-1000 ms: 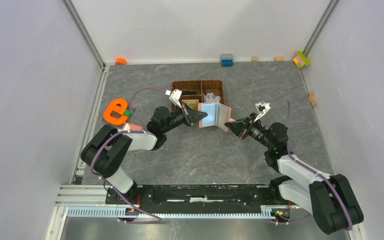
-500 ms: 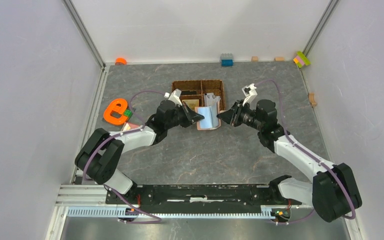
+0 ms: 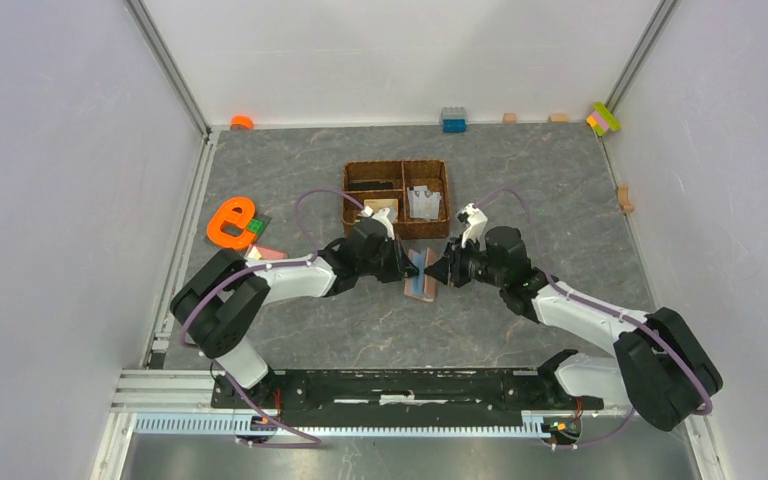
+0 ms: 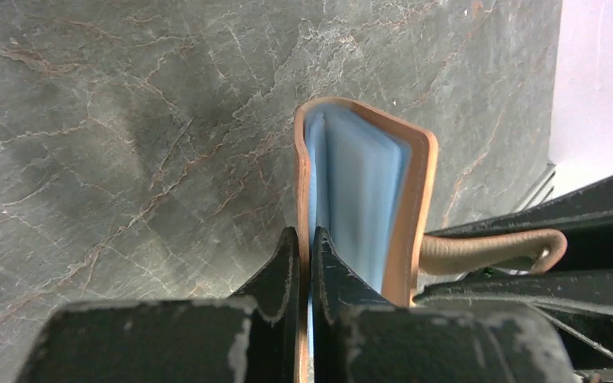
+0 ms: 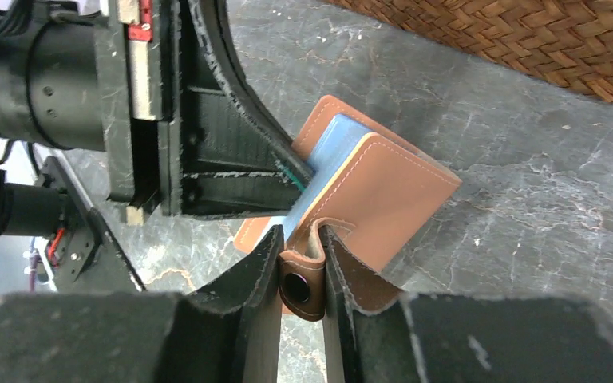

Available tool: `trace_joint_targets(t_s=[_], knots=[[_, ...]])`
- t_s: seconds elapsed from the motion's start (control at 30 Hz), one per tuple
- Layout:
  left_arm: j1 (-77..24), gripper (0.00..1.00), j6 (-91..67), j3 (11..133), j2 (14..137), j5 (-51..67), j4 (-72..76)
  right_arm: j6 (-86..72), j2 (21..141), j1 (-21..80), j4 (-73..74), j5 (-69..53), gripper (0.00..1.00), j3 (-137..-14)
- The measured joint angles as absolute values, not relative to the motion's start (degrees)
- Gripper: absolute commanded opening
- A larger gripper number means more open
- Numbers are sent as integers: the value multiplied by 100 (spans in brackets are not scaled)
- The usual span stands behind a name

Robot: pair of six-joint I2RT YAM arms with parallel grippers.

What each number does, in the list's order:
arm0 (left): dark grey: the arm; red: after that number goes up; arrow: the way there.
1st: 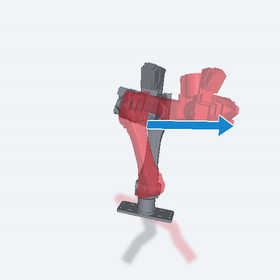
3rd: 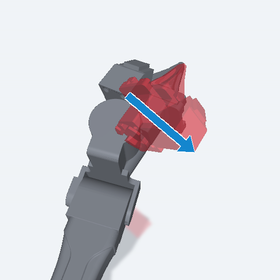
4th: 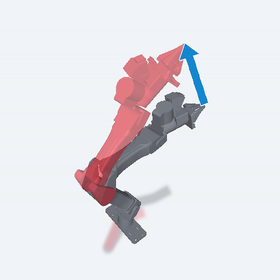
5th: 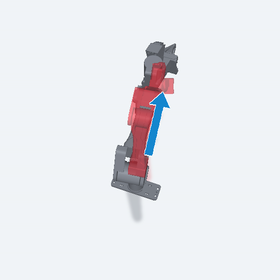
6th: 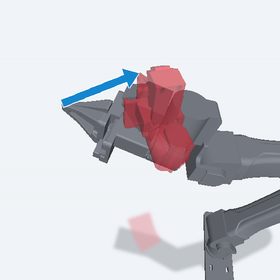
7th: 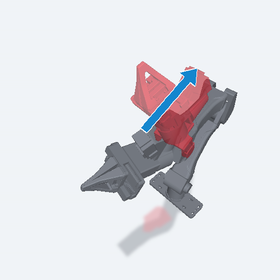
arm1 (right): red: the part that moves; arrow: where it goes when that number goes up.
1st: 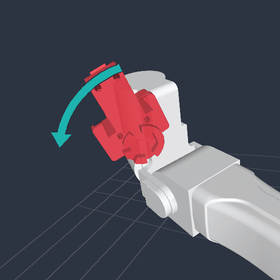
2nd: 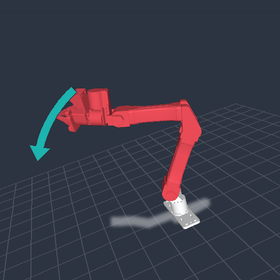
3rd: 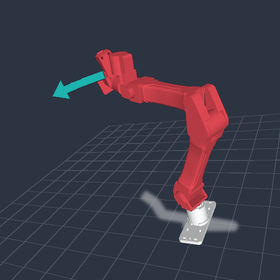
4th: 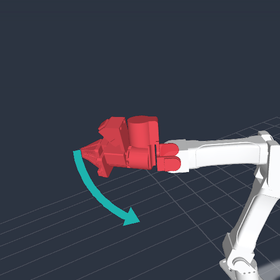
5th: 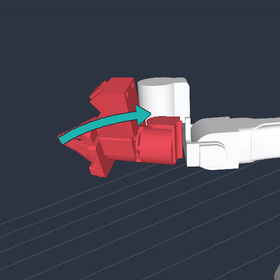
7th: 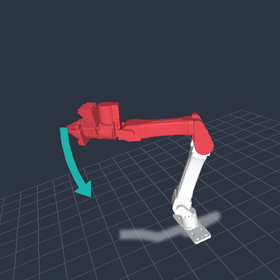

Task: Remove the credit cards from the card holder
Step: Remove the credit card from the card holder.

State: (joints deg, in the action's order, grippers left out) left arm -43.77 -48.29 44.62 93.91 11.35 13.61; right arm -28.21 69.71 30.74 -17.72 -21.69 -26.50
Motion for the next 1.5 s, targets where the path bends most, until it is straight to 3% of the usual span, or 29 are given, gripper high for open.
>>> trace_joint_targets(t_s=[0.17, 0.33, 0.4, 0.63, 0.8, 0.87, 0.93, 1.07, 1.17, 1.3, 1.5], knots=[[-4571, 2, -4659, 4469, 9400, 834, 1229, -2703, 7323, 3186, -1916, -2049, 25, -2648], [-4628, 2, -4545, 4560, 9417, 628, 1063, -2624, 7424, 3183, -1887, -1861, 49, -2648], [-4637, 2, -4499, 4633, 9419, 585, 969, -2554, 7319, 3188, -1787, -1697, 53, -2648], [-4637, 2, -4390, 4744, 9463, 456, 869, -2366, 7185, 3183, -1638, -1302, 47, -2659], [-4637, 2, -4388, 4818, 9629, 456, 862, -2344, 7491, 3183, -1525, -1317, 49, -2703], [-4637, 4, -4388, 4818, 9660, 449, 860, -2349, 7507, 3183, -1511, -1330, 34, -2703], [-4637, 6, -4386, 4827, 9684, 436, 847, -2322, 7505, 3183, -1549, -1343, 25, -2703], [-4637, 14, -4353, 4928, 9725, 416, 696, -2351, 7502, 3177, -1575, -1315, 19, -2696], [-4637, 38, -4289, 5006, 9734, 421, 576, -2357, 7540, 3168, -1599, -1291, 16, -2696], [-4637, 59, -4195, 5004, 9723, 449, 580, -2368, 7559, 3166, -1632, -1216, 15, -2676], [-4637, 64, -4193, 4737, 9507, 462, 816, -2370, 7380, 3173, -1664, -1000, 18, -2550]])
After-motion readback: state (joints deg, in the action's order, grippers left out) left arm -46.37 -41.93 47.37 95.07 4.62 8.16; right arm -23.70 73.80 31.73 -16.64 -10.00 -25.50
